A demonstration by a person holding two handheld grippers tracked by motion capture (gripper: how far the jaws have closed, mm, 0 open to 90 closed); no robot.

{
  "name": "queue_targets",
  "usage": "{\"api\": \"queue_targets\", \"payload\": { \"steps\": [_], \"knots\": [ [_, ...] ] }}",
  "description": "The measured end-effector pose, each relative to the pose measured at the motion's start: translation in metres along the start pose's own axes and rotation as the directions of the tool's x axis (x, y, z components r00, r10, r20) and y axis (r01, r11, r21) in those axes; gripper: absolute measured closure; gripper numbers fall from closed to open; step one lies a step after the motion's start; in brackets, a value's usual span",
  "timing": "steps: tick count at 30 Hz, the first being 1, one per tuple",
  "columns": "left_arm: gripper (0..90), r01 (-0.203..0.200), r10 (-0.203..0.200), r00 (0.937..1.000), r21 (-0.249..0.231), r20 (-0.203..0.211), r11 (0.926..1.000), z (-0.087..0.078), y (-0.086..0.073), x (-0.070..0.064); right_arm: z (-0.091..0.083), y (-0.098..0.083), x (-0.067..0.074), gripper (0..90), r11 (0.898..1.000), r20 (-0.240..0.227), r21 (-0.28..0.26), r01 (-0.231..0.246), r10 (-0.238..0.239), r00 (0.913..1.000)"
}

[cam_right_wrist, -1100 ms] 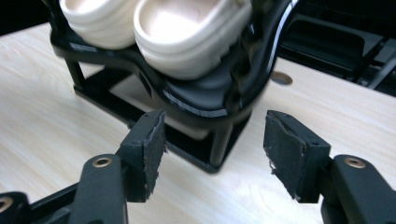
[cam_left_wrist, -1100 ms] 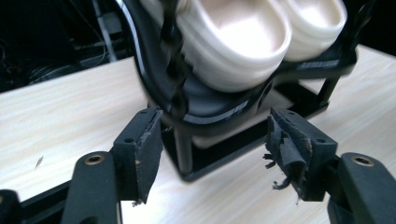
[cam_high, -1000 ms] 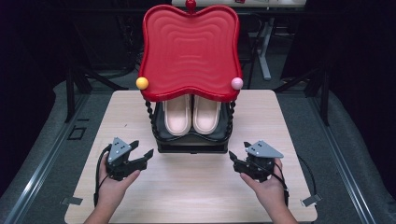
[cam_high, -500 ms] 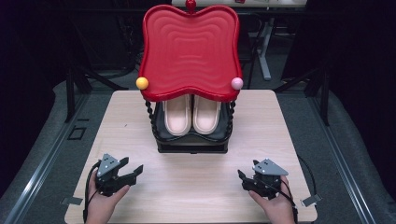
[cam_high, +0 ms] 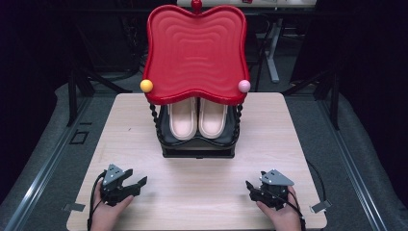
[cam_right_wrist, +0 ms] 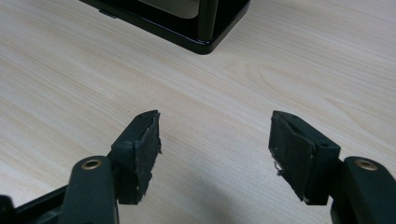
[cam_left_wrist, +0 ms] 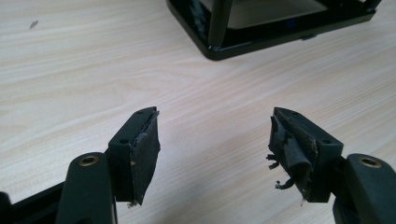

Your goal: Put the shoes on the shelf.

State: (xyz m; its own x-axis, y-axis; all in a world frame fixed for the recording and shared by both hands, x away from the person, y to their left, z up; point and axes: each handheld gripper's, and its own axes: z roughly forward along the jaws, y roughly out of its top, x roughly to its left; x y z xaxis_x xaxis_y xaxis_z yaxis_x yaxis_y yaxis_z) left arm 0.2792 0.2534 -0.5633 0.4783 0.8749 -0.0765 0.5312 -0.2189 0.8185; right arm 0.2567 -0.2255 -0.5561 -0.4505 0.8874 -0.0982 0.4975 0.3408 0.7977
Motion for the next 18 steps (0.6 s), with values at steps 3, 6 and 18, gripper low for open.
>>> {"api": "queue_targets", "payload": {
  "steps": [3,6,18],
  "knots": [
    [33.5,0.018,-0.018,0.9998,-0.003,0.004,0.9998,0.0017,-0.0018,0.0009,0.0029,-0.0026,-0.0019,33.6,1.000,-0.005,-0.009,-0.013,0.013,0.9999],
    [33.5,0.031,-0.031,0.9995,-0.013,0.007,0.9994,0.0019,-0.0019,0.0016,0.0047,-0.0052,-0.0042,33.7,0.998,-0.022,-0.016,-0.056,0.056,0.9982],
    [33.6,0.028,-0.028,0.9995,-0.015,0.017,0.9995,0.0032,-0.0017,-0.0007,0.0074,-0.0078,-0.0073,34.1,0.997,-0.031,-0.017,-0.078,0.078,0.9965]
  ]
}}
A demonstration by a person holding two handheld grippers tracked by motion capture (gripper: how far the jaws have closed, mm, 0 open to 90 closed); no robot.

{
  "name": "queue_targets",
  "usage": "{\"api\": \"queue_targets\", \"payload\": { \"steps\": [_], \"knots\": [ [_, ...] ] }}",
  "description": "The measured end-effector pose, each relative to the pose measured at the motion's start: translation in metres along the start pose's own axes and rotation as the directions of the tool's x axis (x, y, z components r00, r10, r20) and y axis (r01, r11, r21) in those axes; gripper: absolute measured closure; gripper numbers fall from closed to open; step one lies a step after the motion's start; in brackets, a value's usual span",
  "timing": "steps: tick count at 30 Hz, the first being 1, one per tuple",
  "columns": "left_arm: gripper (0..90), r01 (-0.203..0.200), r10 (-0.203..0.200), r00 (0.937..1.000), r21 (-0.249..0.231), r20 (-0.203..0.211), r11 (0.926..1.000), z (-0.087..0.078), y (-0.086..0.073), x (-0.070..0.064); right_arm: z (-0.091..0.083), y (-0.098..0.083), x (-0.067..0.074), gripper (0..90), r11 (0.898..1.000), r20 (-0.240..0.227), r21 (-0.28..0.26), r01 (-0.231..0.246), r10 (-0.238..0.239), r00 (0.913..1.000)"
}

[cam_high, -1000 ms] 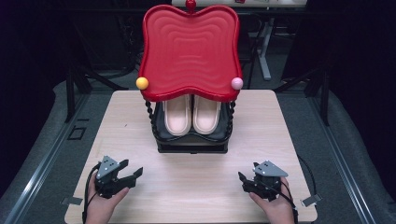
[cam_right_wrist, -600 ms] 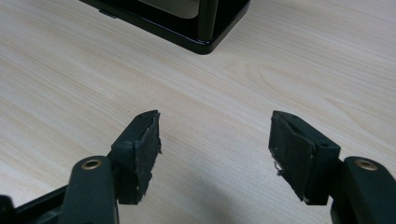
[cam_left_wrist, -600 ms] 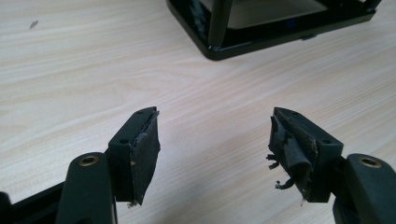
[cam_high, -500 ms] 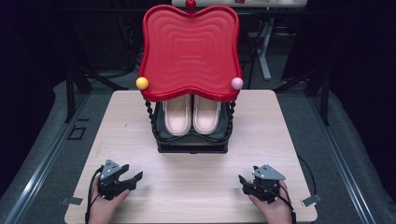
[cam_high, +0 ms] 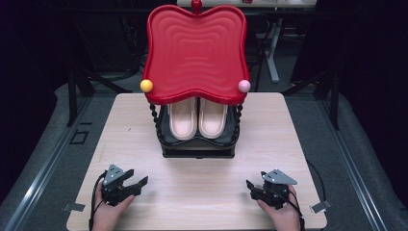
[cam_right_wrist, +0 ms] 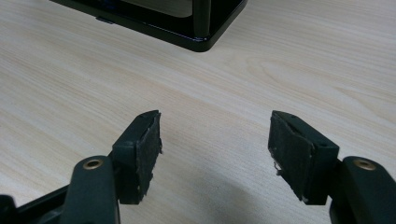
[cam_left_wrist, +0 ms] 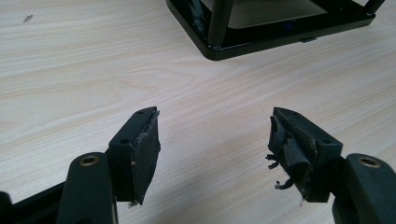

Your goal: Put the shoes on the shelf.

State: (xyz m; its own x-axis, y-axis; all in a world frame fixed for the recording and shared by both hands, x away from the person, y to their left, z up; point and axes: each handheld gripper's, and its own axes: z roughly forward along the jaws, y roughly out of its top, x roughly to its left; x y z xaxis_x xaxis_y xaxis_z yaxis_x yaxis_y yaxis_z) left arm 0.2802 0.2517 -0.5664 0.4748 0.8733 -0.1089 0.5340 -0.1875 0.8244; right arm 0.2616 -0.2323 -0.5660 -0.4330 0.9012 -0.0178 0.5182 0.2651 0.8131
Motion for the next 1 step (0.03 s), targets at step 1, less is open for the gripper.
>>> {"api": "queue_targets", "payload": {
  "steps": [1],
  "knots": [
    [34.2,0.003,-0.003,1.0000,-0.002,0.005,1.0000,0.0002,0.0001,-0.0002,0.0004,-0.0003,0.0001,34.3,1.000,-0.001,-0.006,-0.004,0.004,1.0000]
  ]
}}
